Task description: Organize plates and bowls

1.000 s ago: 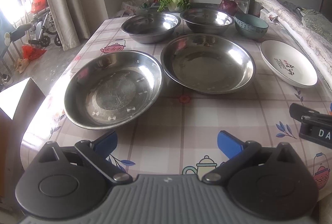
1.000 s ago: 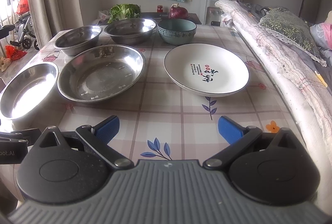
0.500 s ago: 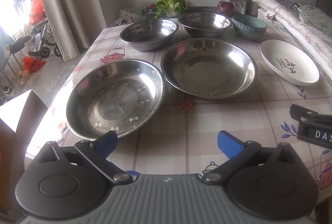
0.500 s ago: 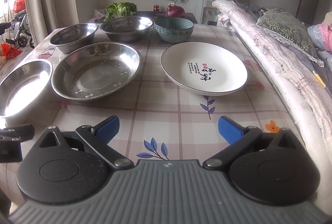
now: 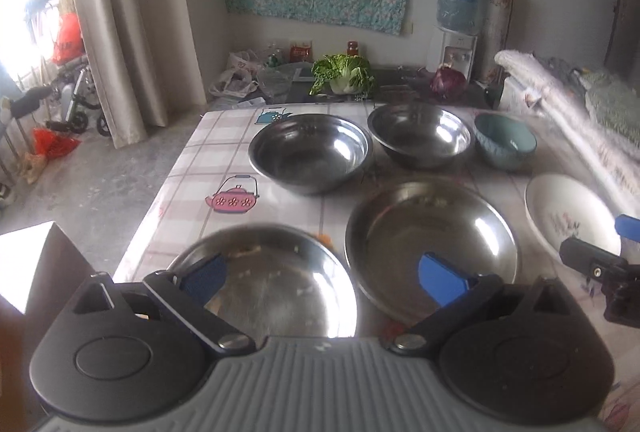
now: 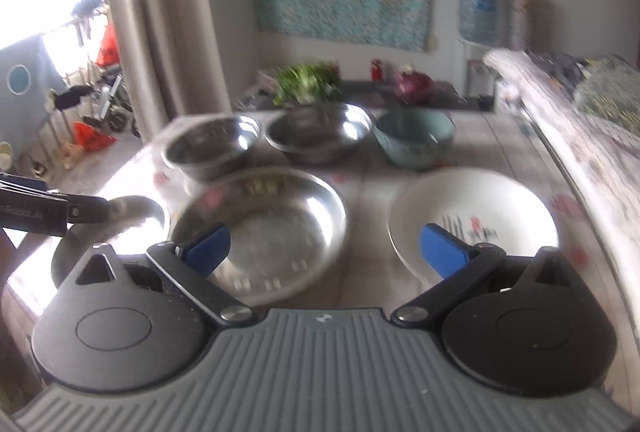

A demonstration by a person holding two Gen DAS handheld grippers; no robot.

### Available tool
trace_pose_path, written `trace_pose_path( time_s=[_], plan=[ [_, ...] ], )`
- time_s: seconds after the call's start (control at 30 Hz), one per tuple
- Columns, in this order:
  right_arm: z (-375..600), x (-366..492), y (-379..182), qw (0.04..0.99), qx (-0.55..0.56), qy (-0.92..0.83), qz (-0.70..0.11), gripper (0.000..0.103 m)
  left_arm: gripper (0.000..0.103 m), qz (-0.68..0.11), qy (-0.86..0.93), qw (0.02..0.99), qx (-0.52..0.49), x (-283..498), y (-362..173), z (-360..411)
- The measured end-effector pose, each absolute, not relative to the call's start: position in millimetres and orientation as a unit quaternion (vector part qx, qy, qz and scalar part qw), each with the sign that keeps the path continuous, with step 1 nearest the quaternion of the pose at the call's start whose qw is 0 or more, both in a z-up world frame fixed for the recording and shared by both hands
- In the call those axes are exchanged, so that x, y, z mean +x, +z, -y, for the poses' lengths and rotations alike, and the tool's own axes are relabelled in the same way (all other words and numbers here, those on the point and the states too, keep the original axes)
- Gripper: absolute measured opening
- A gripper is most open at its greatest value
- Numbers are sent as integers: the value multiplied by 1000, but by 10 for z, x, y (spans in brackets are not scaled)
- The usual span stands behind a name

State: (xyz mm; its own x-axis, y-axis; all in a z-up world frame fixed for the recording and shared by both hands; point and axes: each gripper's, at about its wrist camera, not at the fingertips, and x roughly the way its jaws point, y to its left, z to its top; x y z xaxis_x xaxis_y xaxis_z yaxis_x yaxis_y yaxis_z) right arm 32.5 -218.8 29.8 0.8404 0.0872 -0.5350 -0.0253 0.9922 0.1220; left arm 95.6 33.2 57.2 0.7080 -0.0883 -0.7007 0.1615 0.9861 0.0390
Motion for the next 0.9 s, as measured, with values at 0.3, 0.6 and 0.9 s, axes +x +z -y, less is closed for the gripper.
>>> trace_pose_path(
  time_s=[0.3,0.6,0.9],
  plan=[
    [2120,1282,561,948,150,100,-264,102,103,-356,-67,932,23,1777,569,-527],
    [1650,2507,94,910,180,137,-348,76,90,-383,-31,923,24,2733,303,-679],
    [1351,3176,-266,889,156,144,-406,43,43,-449,12,891,68,3358,-150,-621]
  ],
)
